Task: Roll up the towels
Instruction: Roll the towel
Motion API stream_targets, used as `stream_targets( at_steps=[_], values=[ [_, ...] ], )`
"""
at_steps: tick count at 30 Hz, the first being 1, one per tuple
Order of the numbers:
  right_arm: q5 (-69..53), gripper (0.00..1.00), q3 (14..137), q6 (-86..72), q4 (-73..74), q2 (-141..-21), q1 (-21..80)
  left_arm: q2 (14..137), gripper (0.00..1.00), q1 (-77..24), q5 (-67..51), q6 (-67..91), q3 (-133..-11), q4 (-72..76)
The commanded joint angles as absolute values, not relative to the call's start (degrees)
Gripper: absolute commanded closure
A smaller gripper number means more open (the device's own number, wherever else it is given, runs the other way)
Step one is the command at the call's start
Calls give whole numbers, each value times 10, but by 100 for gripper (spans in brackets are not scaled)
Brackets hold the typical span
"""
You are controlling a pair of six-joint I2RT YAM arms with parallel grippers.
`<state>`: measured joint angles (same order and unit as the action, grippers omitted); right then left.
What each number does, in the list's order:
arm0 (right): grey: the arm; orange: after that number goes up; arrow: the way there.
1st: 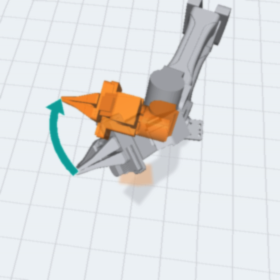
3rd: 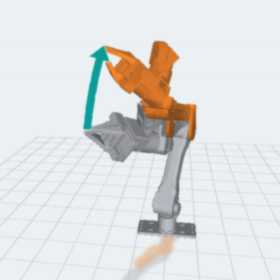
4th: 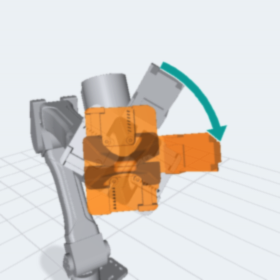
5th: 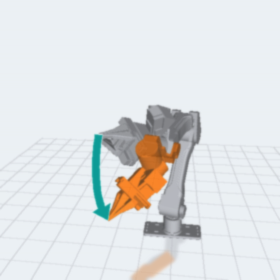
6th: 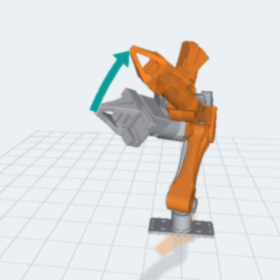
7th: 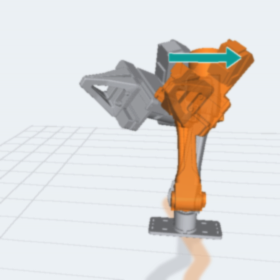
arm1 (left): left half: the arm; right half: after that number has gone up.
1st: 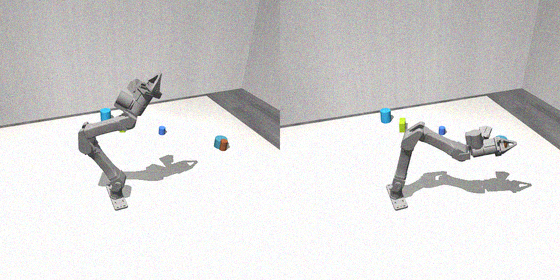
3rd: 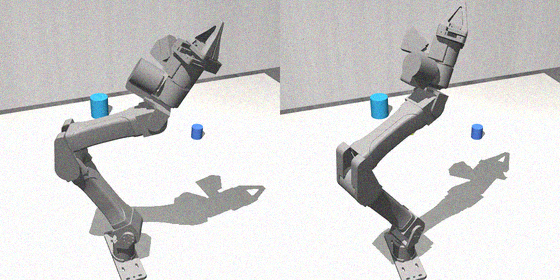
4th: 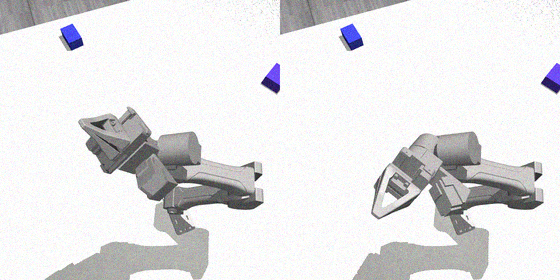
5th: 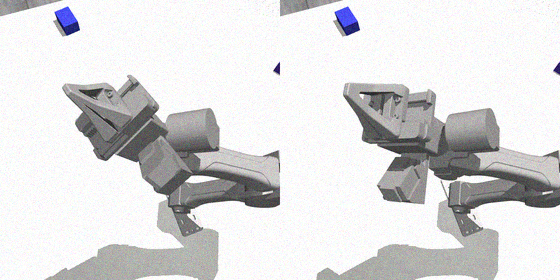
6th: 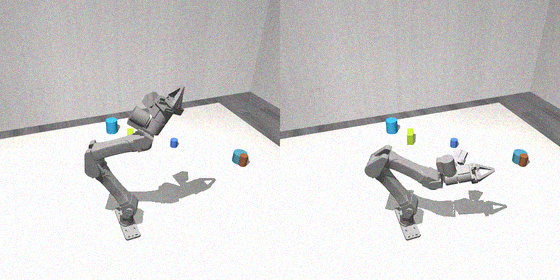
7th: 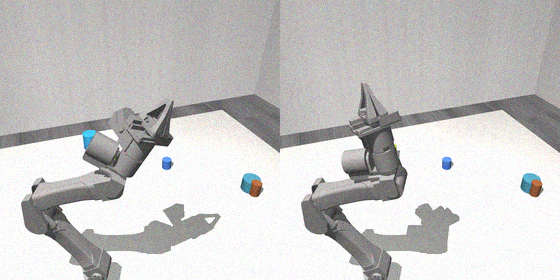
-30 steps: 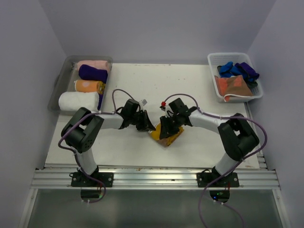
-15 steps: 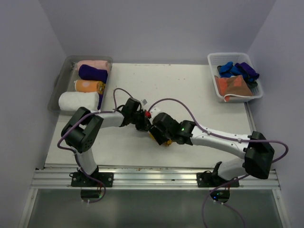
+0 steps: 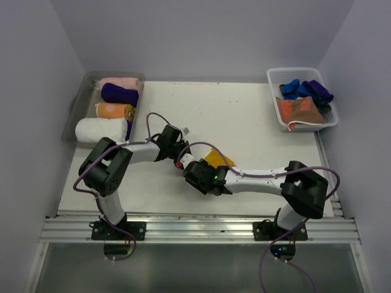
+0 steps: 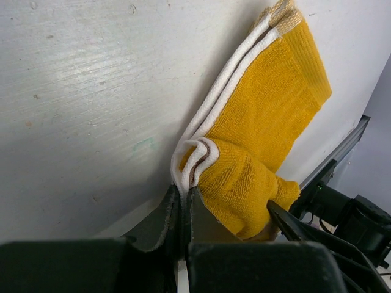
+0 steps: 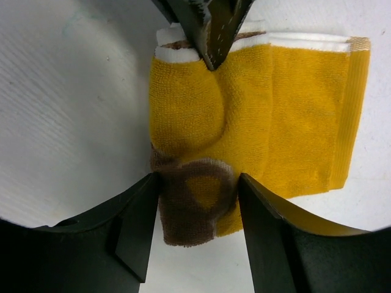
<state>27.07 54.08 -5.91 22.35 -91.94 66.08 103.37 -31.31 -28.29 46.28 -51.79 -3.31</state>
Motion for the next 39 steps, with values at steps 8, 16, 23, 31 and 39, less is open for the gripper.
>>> stream_targets(
  at_steps=[8,16,23,31,39],
  values=[
    [308,55,529,-107,180,-982,667,1009,100,-312,-270,444,-540,-72],
    [157,95,480,-130,123,-924,622,950,75,-299,-254,418,-546,-116],
    [-60,100,444,-151,83,-875,535,875,35,-258,-256,409,-520,-128],
    [-259,100,441,-187,59,-881,434,853,20,-271,-288,412,-450,-67],
    [-353,100,441,-195,55,-915,379,888,19,-301,-295,432,-439,-24]
  ],
)
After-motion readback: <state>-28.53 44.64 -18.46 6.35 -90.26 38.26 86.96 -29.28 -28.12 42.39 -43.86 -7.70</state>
